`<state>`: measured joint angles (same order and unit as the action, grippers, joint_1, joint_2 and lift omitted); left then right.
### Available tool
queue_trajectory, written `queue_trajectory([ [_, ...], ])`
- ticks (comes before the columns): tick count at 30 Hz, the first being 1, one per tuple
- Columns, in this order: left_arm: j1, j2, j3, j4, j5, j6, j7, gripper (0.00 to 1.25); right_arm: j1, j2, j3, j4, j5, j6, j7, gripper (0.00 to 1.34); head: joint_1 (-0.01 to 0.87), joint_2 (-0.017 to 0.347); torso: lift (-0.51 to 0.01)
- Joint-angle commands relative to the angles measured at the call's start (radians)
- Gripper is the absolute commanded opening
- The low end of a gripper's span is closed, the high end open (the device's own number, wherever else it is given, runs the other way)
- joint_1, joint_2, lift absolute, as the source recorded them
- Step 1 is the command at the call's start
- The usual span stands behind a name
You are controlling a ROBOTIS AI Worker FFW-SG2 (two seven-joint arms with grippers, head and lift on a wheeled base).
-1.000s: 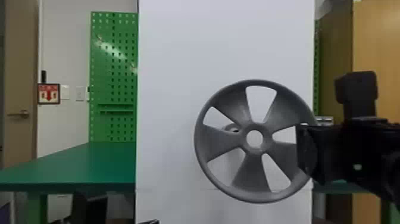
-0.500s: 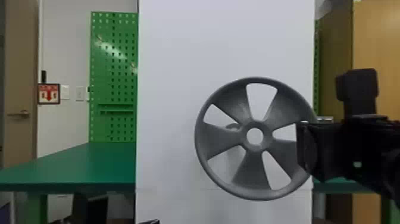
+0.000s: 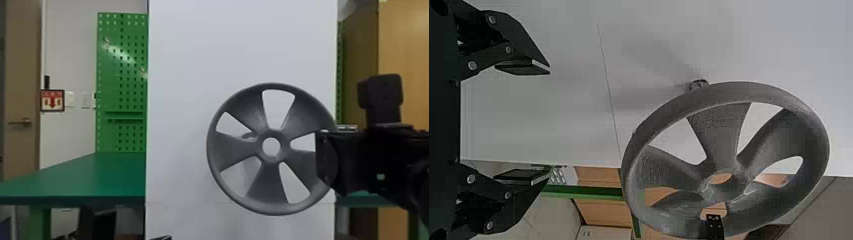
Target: Hold the wheel and insert it
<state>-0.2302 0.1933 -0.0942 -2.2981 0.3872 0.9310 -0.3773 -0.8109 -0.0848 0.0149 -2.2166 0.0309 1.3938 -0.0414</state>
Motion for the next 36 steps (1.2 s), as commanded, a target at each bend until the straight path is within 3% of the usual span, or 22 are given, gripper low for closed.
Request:
queue_trajectory([
  [1,-0.001,0.0,-0.001,0.0,0.001,0.0,0.0,0.75,0.001,0.004,0.007,0.0,0.003,-0.007,0.0,0.2,0.0,0.006,-0.496],
  [36,-0.003,0.0,-0.005,0.003,0.004,0.0,0.0,0.75,0.004,0.025,0.062,0.025,0.02,-0.049,0.0,0.2,0.0,0.006,-0.496],
])
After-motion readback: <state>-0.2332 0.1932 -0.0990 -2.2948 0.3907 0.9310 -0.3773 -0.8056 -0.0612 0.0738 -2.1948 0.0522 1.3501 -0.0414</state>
